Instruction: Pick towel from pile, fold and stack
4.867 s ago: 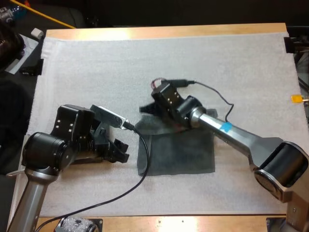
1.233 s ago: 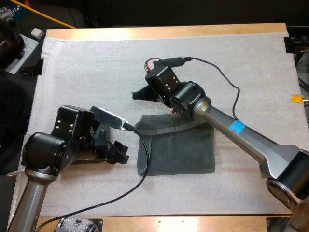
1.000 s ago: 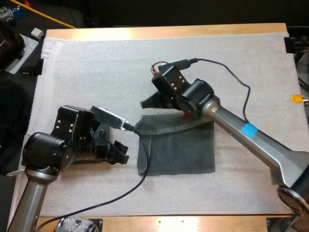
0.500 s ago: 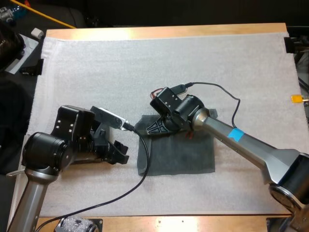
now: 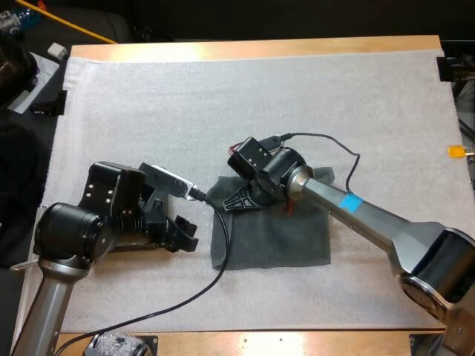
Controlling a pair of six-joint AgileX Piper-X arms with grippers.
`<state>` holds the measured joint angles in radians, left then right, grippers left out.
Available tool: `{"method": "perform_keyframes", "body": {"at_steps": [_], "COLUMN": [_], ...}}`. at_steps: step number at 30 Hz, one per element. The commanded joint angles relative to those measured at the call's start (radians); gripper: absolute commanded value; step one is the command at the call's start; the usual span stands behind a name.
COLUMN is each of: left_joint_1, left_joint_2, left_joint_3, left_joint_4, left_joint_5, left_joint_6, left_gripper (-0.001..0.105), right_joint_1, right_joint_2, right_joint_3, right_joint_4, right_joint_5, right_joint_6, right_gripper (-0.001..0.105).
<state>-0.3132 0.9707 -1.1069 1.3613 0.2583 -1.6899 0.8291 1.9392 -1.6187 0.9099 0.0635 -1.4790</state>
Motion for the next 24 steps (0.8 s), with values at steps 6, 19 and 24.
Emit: {"method": "perform_keyframes", "body": {"at_steps": [6, 19, 24], "left_joint_1": [0.000, 0.000, 0.000], "left_joint_2": [0.000, 0.000, 0.000], "left_joint_3": [-0.001, -0.002, -0.001], "left_joint_4": [0.010, 0.004, 0.009], "left_joint_5": [0.005, 0.007, 0.013], "left_joint_6": [-0.011, -0.012, -0.011], "left_gripper": [0.058, 0.058, 0.058], "right_joint_1": [-0.012, -0.009, -0.017], "right_joint_2": [0.041, 0.094, 0.106], "right_joint_3": [-0.005, -0.007, -0.010], "right_joint_4": [-0.058, -0.137, -0.280], "right_joint_5": [-0.048, -0.022, 0.010], "right_joint_6": [0.037, 0.056, 0.103], "right_gripper": [0.000, 0.000, 0.000]}}
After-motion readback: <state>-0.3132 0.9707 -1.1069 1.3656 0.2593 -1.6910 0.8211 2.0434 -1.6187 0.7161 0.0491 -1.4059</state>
